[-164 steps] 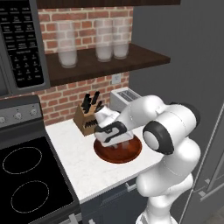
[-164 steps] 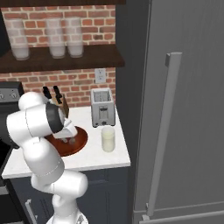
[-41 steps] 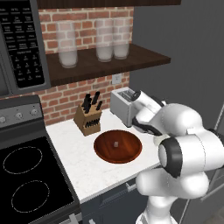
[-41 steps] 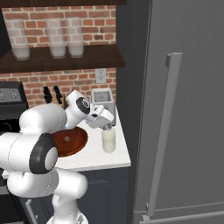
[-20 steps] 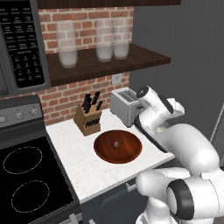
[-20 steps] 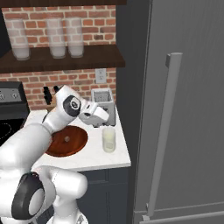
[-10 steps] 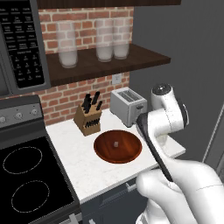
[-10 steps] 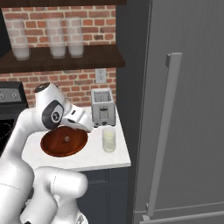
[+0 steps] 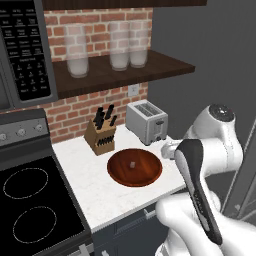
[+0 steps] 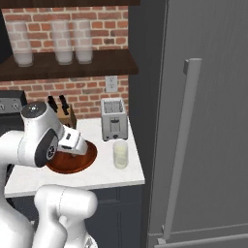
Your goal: Grab a lemon wedge from the fridge and one ice cube from the ice bowl, and put them in the glass of lemonade.
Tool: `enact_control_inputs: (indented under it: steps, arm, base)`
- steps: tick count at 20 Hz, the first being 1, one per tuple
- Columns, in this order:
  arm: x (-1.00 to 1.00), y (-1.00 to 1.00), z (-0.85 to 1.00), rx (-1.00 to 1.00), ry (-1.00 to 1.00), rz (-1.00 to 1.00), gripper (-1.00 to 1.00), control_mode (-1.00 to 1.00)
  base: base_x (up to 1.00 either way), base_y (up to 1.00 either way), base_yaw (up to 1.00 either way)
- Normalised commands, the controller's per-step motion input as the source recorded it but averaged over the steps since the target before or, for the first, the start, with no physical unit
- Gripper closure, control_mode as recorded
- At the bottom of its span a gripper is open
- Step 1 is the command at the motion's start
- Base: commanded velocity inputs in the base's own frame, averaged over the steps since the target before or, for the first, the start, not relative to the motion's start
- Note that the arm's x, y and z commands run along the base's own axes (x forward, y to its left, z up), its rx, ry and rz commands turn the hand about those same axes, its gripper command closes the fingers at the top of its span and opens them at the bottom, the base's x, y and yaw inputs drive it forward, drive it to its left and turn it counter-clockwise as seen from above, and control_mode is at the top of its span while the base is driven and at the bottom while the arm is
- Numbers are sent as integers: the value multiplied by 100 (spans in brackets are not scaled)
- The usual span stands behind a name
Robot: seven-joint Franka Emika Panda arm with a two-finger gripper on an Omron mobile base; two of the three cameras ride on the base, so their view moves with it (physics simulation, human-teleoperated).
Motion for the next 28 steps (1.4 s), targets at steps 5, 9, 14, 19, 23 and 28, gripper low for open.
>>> enact_control_inputs:
  steps: [5, 9, 14, 19, 23, 28]
  arm:
    - [-93, -15, 27, 9, -17, 12, -100, -100]
    - [-56, -14, 16, 0, -12, 0, -100, -100]
    - [-6, 3, -5, -3, -7, -5, -100, -100]
    - [-19, 7, -8, -2, 0, -4, -100, 100]
    - [0, 0, 0, 0, 0, 0, -100, 100]
    - [0, 0, 0, 0, 0, 0, -100, 100]
  base:
    - [0, 0, 0]
    - [0, 0, 0]
    - [0, 0, 0]
    - [-40, 0, 0]
    - [-100, -5, 0]
    - [-70, -55, 10]
